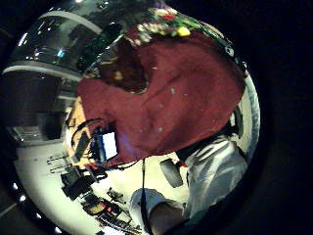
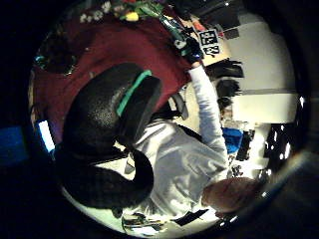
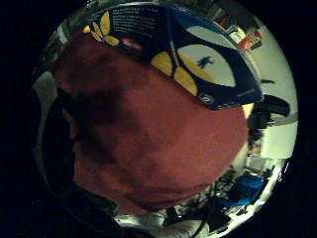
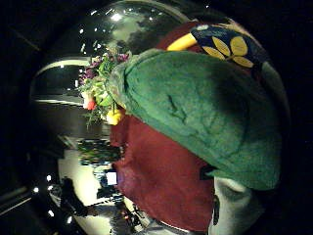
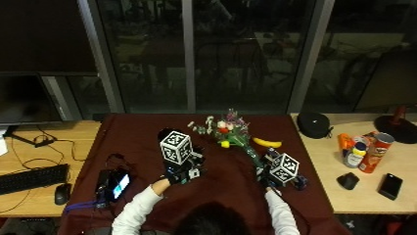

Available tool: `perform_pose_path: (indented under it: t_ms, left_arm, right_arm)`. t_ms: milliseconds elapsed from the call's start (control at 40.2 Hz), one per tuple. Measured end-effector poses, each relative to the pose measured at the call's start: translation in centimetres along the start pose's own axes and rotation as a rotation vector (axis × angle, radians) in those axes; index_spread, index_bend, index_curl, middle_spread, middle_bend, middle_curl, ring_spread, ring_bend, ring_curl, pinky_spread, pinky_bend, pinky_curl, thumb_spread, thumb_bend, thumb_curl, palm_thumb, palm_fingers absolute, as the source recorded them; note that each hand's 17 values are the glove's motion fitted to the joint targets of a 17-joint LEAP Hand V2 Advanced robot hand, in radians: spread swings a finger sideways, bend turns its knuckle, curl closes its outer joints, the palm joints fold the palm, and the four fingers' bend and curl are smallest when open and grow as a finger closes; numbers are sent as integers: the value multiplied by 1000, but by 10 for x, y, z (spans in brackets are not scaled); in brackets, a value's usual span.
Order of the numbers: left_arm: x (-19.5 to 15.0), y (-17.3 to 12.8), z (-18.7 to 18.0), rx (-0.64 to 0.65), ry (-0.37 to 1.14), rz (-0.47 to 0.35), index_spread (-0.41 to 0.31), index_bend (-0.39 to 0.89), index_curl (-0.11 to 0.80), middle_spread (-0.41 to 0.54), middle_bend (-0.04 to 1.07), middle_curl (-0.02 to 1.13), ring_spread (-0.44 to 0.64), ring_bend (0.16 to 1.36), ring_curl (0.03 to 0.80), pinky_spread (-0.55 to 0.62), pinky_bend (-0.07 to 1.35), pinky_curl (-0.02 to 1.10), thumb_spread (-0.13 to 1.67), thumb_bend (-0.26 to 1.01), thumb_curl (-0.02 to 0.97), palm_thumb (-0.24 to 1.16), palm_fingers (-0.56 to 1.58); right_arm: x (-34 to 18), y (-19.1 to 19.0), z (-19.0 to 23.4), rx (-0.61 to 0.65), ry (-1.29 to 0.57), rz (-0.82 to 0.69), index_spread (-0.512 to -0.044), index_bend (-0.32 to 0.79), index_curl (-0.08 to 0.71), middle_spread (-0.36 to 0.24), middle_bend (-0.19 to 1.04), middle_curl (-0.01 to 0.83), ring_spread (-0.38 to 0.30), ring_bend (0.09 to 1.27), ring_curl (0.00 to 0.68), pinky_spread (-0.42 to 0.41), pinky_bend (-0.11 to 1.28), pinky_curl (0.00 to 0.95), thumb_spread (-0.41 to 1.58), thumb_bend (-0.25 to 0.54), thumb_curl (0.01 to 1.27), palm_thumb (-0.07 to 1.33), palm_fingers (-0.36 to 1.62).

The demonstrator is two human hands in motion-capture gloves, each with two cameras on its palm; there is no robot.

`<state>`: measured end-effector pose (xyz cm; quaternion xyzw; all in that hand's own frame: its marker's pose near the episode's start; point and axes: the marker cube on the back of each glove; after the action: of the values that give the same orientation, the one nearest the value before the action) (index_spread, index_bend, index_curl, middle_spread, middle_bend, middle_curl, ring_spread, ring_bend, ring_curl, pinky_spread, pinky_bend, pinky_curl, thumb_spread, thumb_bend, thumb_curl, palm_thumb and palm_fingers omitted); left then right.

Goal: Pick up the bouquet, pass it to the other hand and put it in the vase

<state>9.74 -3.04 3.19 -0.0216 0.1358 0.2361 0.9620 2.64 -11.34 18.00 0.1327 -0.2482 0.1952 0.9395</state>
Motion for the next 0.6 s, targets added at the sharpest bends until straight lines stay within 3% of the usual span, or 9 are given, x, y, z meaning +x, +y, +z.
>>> perform_pose_path:
  t_ms: [75, 149, 249, 323, 473, 597]
  left_arm:
    - [8, -7, -4, 8, 111, 41, 36, 135, 211, 238, 249, 366, 387, 645, 275, 390, 470, 327, 1183, -33, 254, 184, 21]
    - [14, -16, -9, 35, 215, 52, 44, 129, 212, 256, 244, 364, 402, 637, 270, 402, 473, 325, 1177, -30, 251, 164, 6]
    - [21, -33, -17, 89, 340, 51, 58, 126, 212, 282, 233, 359, 417, 634, 265, 411, 479, 327, 1169, -22, 252, 160, -8]
    - [23, -47, -19, 114, 448, 60, 66, 124, 213, 293, 227, 356, 423, 634, 264, 415, 481, 327, 1163, -15, 257, 171, -10]
    - [38, -84, -30, 196, 865, 92, 96, 90, 197, 330, 219, 352, 431, 651, 266, 423, 499, 333, 1094, -30, 266, 169, -33]
    - [45, -109, -34, 257, 1027, 72, 98, 87, 183, 344, 223, 353, 434, 660, 269, 426, 507, 337, 1041, -24, 278, 180, -40]
  right_arm:
    - [-19, 7, -10, -30, -243, -39, -227, 455, 421, -188, 731, 626, -206, 870, 529, -279, 602, 421, 1066, -23, 358, 924, 1525]
    - [-16, -8, -17, 154, -204, 62, -221, 489, 448, -185, 761, 636, -203, 890, 537, -273, 617, 432, 1047, -26, 360, 914, 1503]
    - [-37, -17, -29, 255, -365, -16, -215, 535, 478, -182, 790, 646, -195, 913, 547, -269, 633, 446, 1025, -24, 367, 908, 1486]
    - [-55, -17, -37, 257, -488, -62, -211, 553, 494, -176, 808, 652, -193, 929, 552, -267, 647, 455, 1002, -16, 382, 921, 1469]
    - [-110, 0, -49, 238, -726, -199, -207, 505, 508, -170, 827, 656, -190, 977, 562, -258, 689, 472, 815, -11, 469, 985, 1421]
    - [-141, 14, -46, 210, -824, -278, -212, 495, 520, -167, 840, 657, -187, 993, 566, -254, 701, 481, 723, -18, 516, 994, 1410]
